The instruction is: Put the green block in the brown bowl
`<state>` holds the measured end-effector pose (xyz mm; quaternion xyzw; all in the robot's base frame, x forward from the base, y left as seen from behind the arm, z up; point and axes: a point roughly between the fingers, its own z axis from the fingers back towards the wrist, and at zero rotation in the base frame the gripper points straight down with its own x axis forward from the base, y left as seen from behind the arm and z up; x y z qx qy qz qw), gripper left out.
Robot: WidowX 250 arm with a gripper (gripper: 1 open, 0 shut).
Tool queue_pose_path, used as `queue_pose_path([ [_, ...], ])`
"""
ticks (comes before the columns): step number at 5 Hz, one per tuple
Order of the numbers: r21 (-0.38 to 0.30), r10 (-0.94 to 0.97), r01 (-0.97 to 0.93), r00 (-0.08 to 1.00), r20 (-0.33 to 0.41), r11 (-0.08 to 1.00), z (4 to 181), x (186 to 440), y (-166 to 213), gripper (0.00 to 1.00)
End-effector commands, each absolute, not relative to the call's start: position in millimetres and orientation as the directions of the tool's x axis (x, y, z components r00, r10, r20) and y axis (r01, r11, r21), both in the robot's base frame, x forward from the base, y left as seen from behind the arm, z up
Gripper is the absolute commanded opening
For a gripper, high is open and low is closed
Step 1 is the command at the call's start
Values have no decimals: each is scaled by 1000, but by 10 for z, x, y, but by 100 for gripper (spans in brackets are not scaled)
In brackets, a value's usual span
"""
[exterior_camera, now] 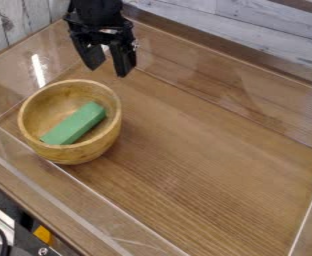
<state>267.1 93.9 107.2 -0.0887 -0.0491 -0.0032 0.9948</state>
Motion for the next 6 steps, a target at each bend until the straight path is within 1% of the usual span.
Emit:
queue_pose_path([
  [1,-155,-15,38,990,142,987,1119,2762,978,100],
  [3,-152,-57,81,986,155,985,1167,2784,1004,100],
  [5,-149,-32,58,984,173,987,1315,2860,921,100],
  [6,-146,-25,51,984,179,988,1317,2970,1007,100],
])
